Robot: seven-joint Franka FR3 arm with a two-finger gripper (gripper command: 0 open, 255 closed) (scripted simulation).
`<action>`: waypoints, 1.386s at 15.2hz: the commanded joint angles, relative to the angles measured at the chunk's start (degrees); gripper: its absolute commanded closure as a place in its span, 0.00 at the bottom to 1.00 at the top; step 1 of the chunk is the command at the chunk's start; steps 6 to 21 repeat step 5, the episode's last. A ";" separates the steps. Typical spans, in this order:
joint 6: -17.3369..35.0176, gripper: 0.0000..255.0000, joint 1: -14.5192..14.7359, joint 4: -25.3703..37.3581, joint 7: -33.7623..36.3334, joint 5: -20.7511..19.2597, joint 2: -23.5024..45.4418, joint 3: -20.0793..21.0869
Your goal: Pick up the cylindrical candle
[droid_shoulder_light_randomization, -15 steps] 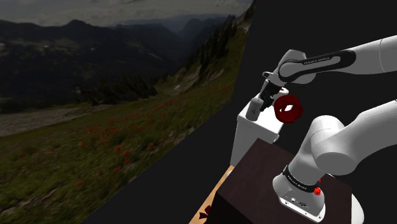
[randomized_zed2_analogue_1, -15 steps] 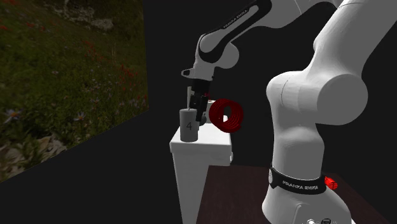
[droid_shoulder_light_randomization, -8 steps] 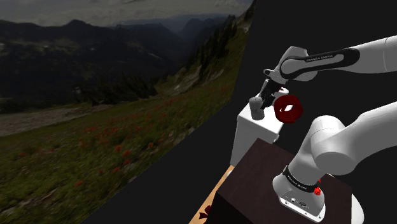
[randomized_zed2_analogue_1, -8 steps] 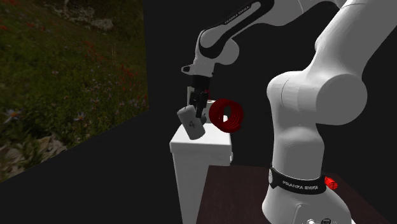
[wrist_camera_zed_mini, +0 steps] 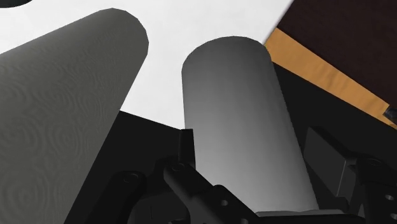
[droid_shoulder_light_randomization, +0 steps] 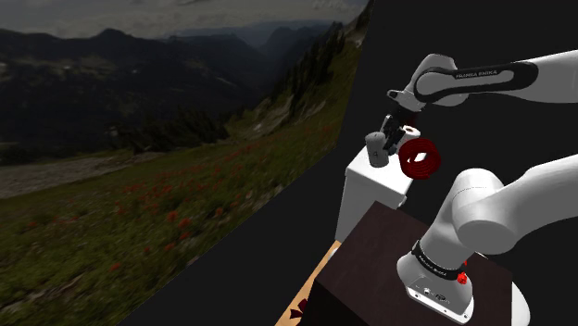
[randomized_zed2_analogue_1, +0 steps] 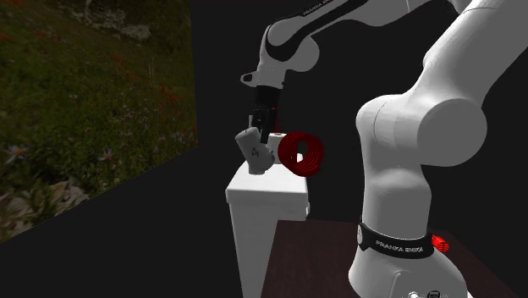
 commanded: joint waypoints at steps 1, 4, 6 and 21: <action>-1.76 1.00 -0.19 1.09 0.26 0.31 -0.64 0.96; -3.55 1.00 -0.38 2.20 0.53 0.63 -1.27 1.95; -3.54 1.00 -0.37 2.21 0.53 0.63 -1.27 1.94; -3.54 1.00 -0.37 2.21 0.53 0.63 -1.27 1.94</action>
